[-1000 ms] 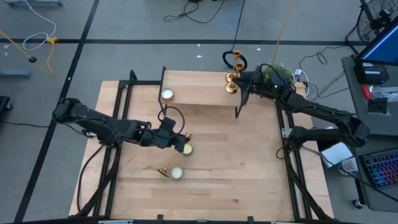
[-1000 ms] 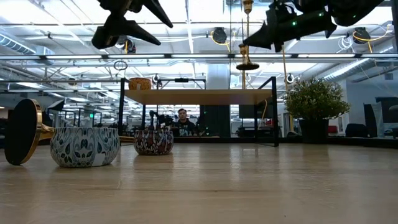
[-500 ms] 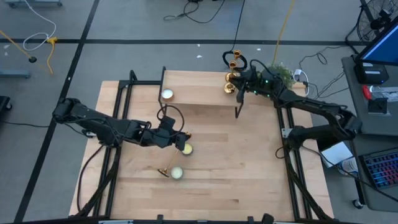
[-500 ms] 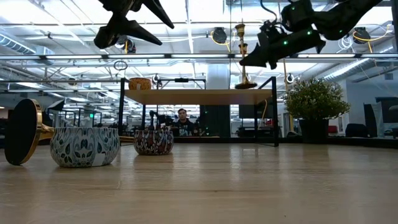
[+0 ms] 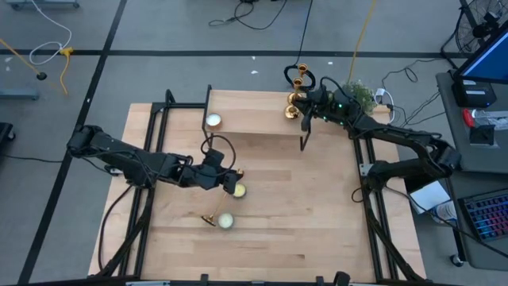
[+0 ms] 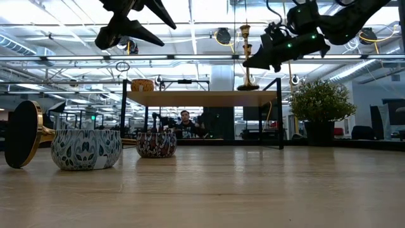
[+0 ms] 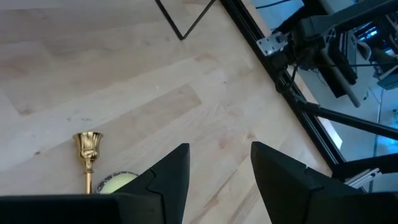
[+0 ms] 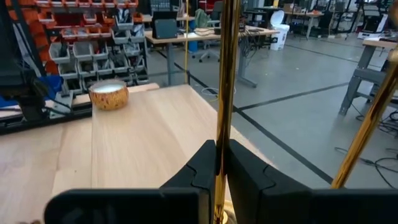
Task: Pick & Place candle stick holders
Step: Put the right candle holder aligned with the other candle holder on the shelf
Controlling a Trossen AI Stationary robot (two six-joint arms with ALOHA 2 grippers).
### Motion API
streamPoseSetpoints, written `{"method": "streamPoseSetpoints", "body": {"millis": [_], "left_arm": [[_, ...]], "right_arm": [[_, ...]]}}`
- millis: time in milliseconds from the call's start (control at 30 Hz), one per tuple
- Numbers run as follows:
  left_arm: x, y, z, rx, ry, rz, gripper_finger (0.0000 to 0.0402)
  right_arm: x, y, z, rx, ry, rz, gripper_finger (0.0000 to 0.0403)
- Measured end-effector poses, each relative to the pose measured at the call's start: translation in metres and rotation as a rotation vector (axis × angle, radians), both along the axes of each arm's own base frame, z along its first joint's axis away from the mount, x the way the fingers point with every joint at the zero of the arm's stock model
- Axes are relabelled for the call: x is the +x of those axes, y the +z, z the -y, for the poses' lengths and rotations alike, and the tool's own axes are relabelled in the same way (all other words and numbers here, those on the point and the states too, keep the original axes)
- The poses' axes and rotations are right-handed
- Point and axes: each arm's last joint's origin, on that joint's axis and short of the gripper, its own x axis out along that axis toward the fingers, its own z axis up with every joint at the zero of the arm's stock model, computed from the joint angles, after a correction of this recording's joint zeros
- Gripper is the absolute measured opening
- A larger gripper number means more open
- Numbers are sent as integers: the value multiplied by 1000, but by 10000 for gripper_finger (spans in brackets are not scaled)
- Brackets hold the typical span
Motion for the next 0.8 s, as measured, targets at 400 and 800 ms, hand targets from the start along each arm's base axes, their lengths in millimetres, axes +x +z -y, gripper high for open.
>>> {"method": "streamPoseSetpoints", "body": {"millis": [400,800], "left_arm": [[0,0,0,-2,-1,1,177],[0,0,0,-3,12,6,177]], "right_arm": [[-12,-9,1,-29,-37,80,18],[-17,-12,6,10,-66,64,18]]}}
